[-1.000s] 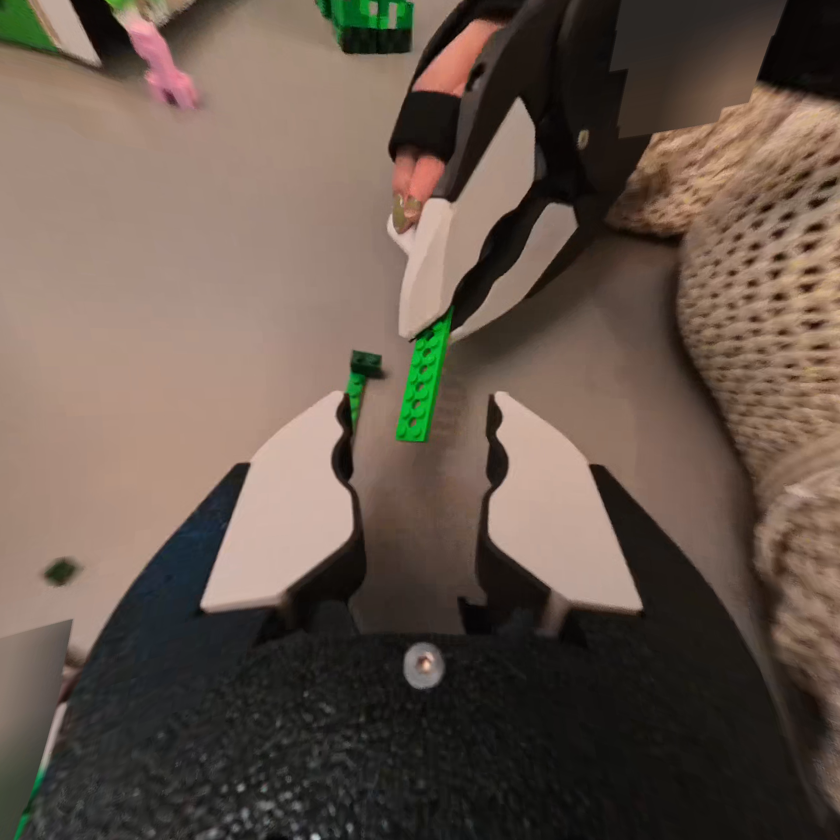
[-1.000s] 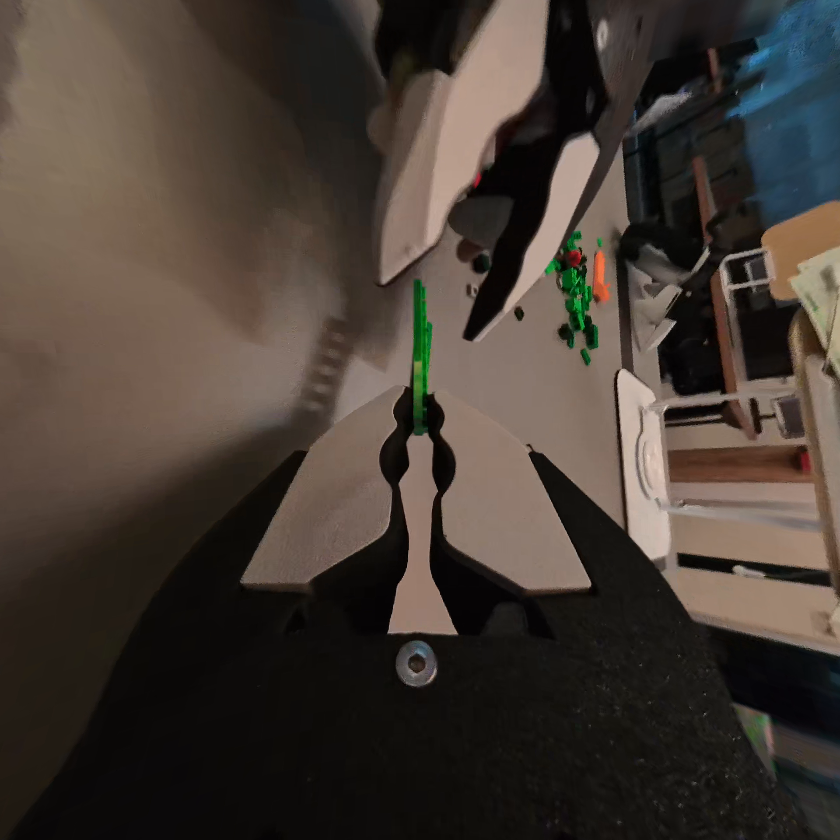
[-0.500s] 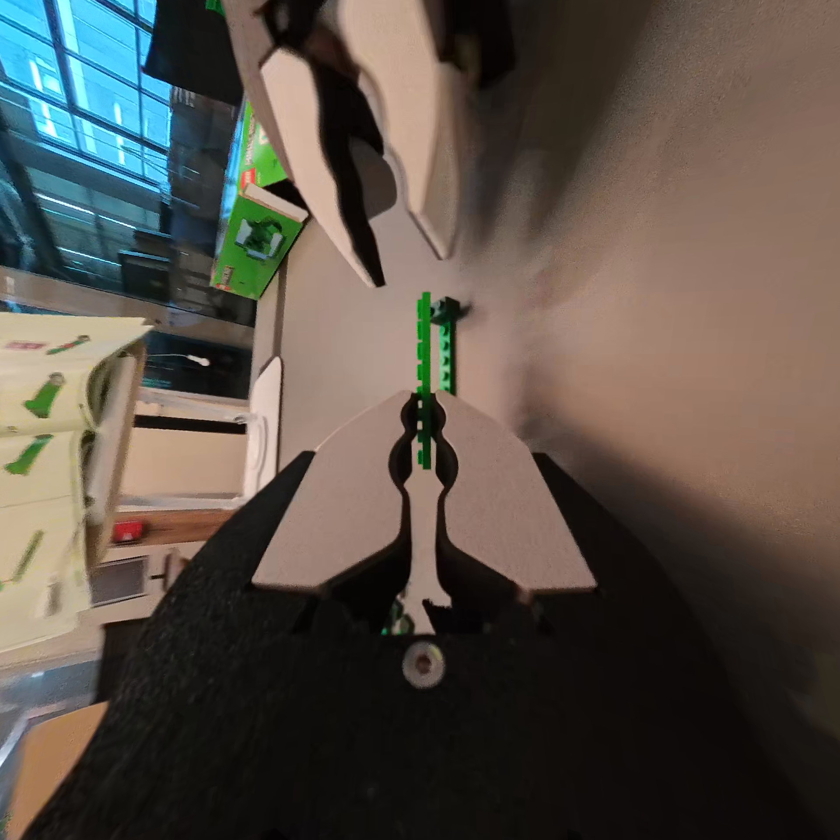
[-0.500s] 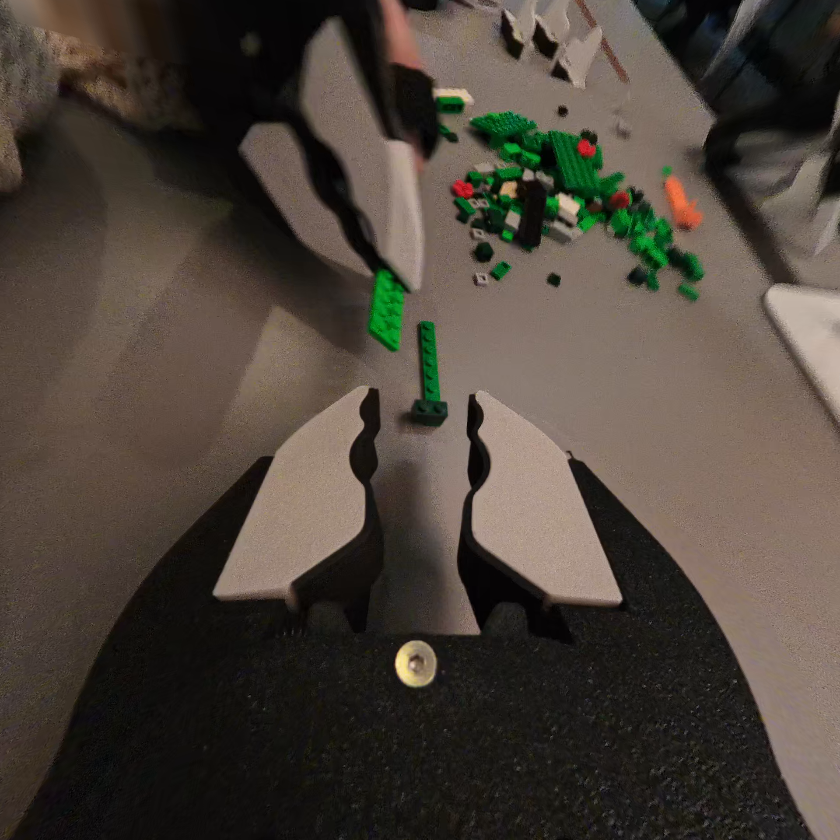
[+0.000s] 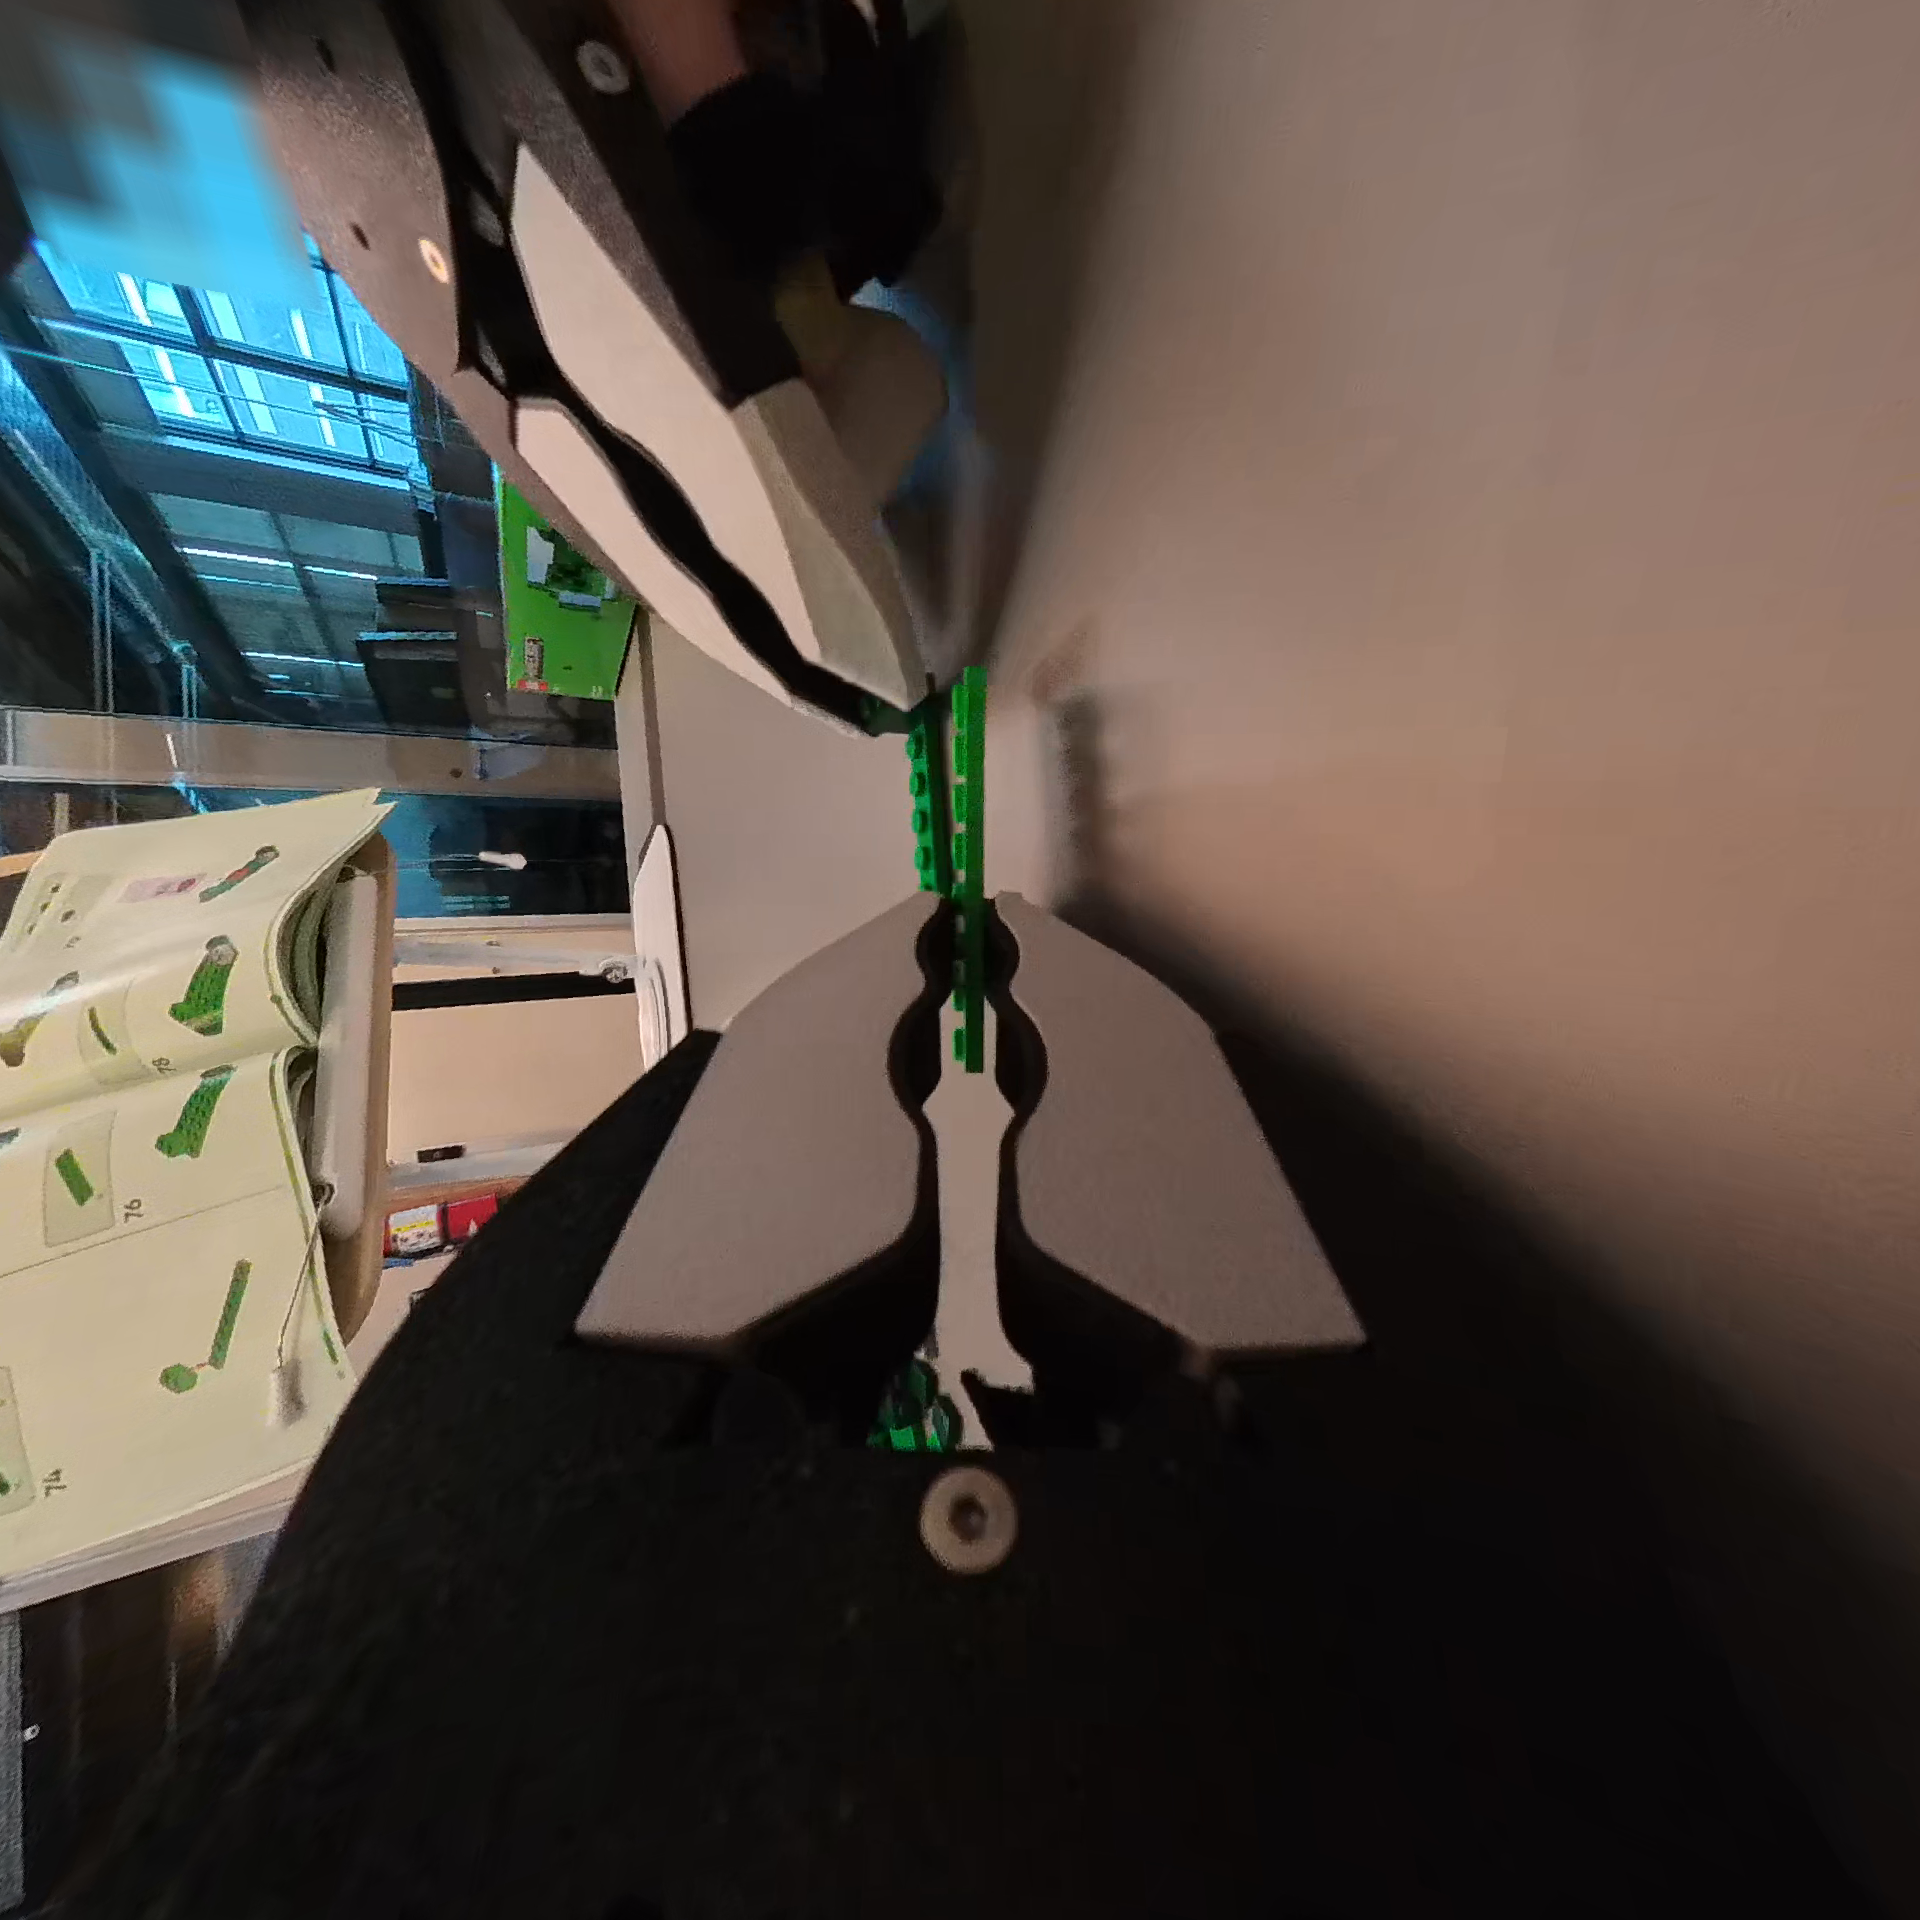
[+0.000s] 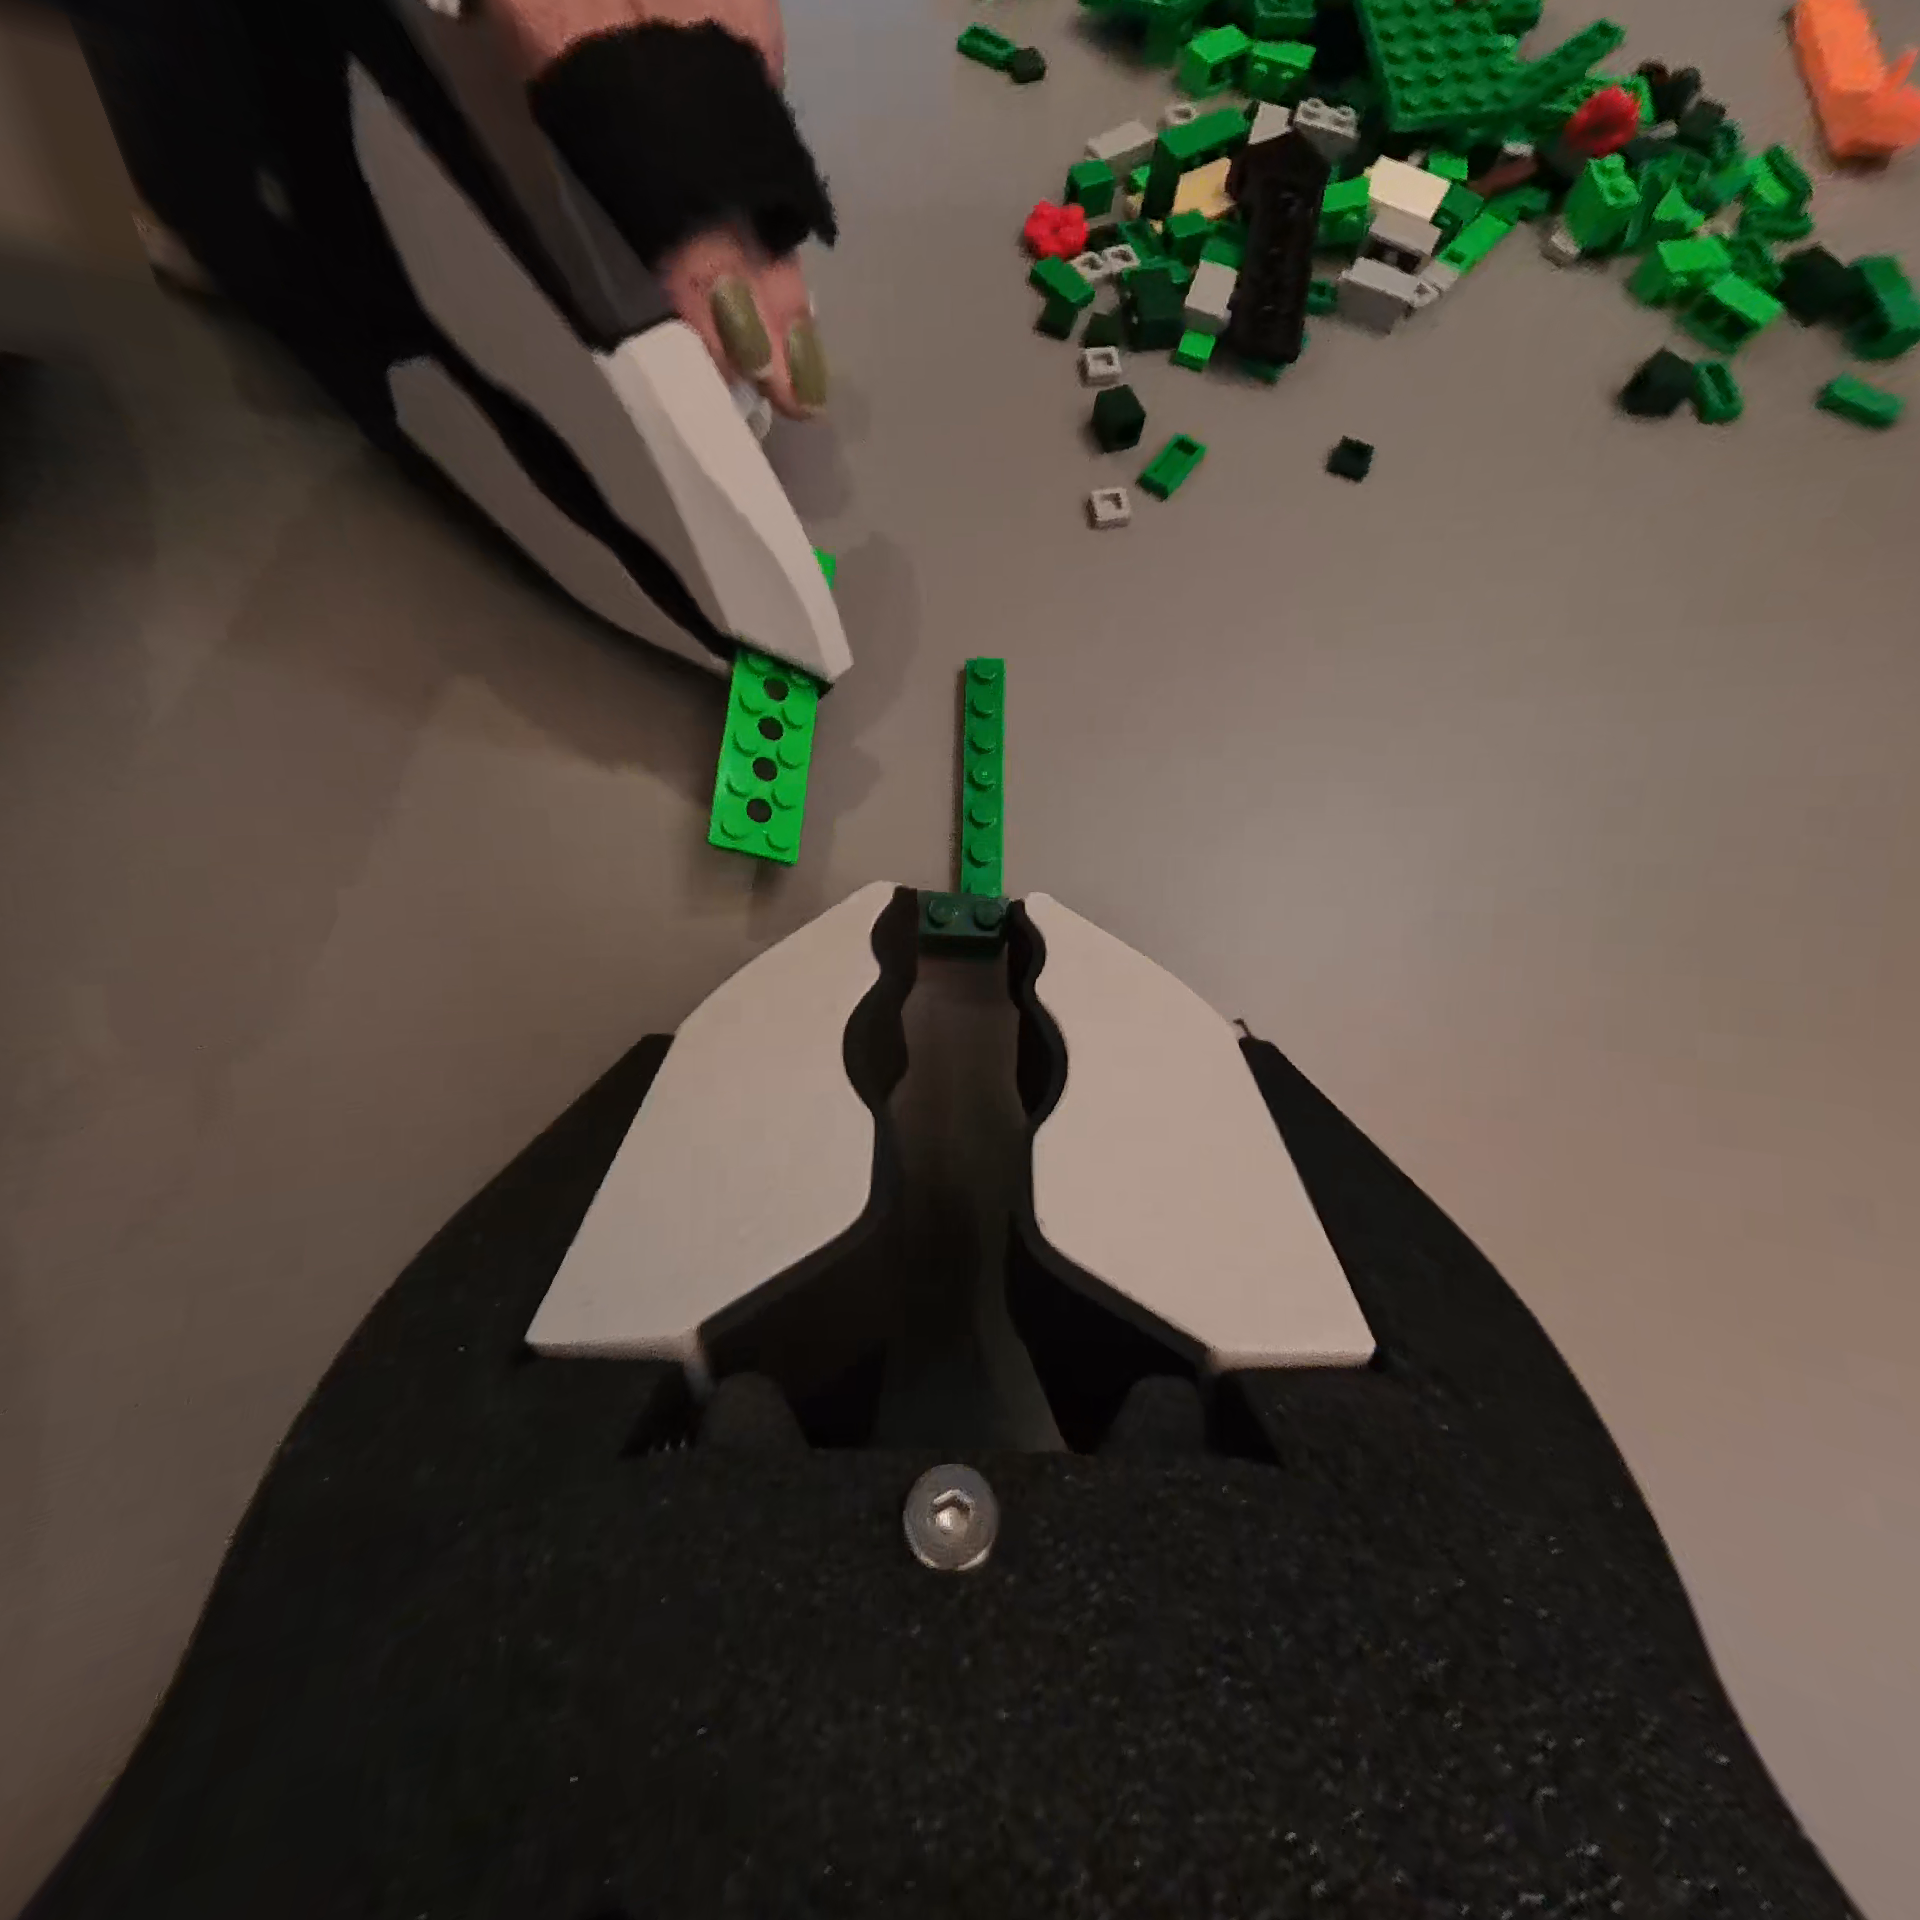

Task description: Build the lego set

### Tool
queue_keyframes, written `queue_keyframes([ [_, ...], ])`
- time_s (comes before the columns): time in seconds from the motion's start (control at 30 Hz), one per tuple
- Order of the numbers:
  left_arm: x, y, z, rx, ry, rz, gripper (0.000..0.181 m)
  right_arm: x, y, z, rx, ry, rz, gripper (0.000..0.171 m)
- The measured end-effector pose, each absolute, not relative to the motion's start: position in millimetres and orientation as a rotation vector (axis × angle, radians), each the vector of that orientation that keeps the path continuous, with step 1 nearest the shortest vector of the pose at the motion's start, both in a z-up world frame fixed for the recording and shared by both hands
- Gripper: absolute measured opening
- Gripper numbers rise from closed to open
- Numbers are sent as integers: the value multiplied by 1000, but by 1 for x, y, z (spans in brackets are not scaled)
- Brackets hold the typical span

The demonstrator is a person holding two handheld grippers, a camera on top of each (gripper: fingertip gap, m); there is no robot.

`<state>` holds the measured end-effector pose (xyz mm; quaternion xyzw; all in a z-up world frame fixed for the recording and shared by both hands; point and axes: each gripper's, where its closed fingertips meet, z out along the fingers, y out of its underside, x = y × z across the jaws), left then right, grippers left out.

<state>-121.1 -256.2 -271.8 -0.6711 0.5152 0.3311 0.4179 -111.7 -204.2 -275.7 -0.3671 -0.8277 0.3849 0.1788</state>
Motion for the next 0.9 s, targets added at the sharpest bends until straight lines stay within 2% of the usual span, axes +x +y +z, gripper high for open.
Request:
queue_keyframes([
  [0.03,-121,-255,-271,-1680,1285,833,4,-111,-206,-273,-1098,-2323,1137,16],
  [0.2,-121,-251,-270,-1662,1272,879,4,-104,-219,-262,-1334,-2240,1399,16],
  [0.5,-122,-247,-272,-1668,1296,902,4,-102,-226,-260,-1595,-2203,1627,16],
  [0.9,-126,-241,-266,-1620,1264,947,4,-99,-225,-264,-1568,-2245,1526,16],
])
